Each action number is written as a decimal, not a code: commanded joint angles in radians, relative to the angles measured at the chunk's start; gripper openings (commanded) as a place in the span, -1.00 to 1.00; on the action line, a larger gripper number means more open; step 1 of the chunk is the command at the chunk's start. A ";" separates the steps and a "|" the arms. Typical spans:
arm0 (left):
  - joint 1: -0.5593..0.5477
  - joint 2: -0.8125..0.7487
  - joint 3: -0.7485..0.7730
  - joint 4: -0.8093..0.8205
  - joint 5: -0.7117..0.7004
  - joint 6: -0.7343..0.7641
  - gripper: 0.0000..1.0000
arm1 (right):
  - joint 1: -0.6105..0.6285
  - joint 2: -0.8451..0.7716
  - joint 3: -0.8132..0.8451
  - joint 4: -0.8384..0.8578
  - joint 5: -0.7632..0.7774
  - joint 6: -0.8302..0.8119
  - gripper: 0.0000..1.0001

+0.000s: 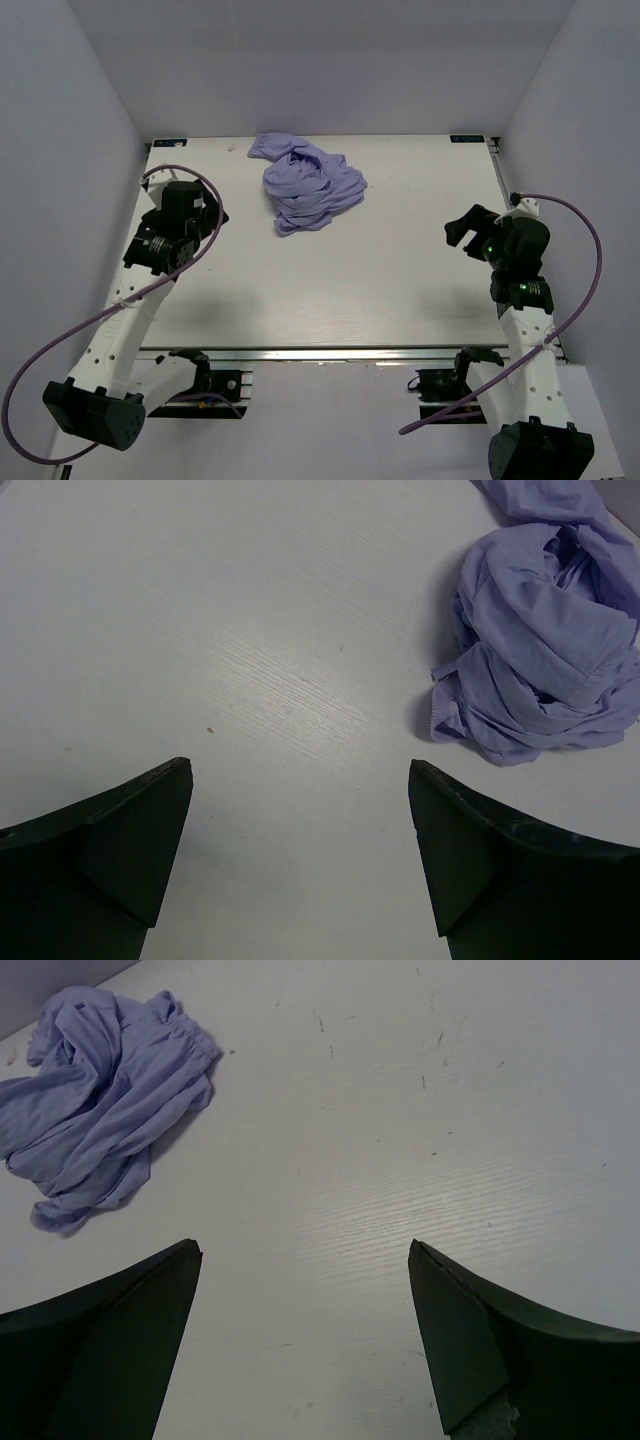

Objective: Zip up the jacket

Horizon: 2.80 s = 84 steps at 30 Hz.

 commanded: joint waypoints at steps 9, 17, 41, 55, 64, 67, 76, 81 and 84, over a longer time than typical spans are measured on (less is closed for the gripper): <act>-0.004 0.317 0.192 0.175 0.225 0.147 0.96 | -0.001 0.150 0.131 0.068 -0.236 -0.023 0.79; -0.005 0.753 0.528 0.231 0.370 0.235 0.96 | 0.277 0.460 0.334 0.128 -0.058 -0.066 0.79; -0.005 1.077 0.749 0.284 0.509 0.295 -1.00 | 0.623 1.540 1.206 -0.015 0.197 0.008 -0.23; -0.005 0.341 0.416 0.370 0.469 0.175 -1.00 | 0.624 0.637 0.628 0.191 0.401 -0.058 -1.00; -0.013 -0.029 0.342 0.427 0.492 0.072 -1.00 | 0.622 0.196 0.574 0.044 0.652 -0.055 -1.00; -0.013 0.047 0.352 0.413 0.477 0.065 -1.00 | 0.613 0.239 0.606 0.001 0.758 -0.055 -1.00; -0.013 0.623 0.486 0.384 0.459 0.100 -0.63 | 0.191 0.717 0.735 -0.005 0.291 0.014 -1.00; -0.015 0.995 0.880 0.098 0.512 0.132 0.96 | 0.166 1.003 0.931 -0.132 0.183 -0.049 -0.43; -0.015 0.968 0.890 0.082 0.494 0.149 0.96 | 0.168 0.994 0.938 -0.145 0.171 -0.055 0.74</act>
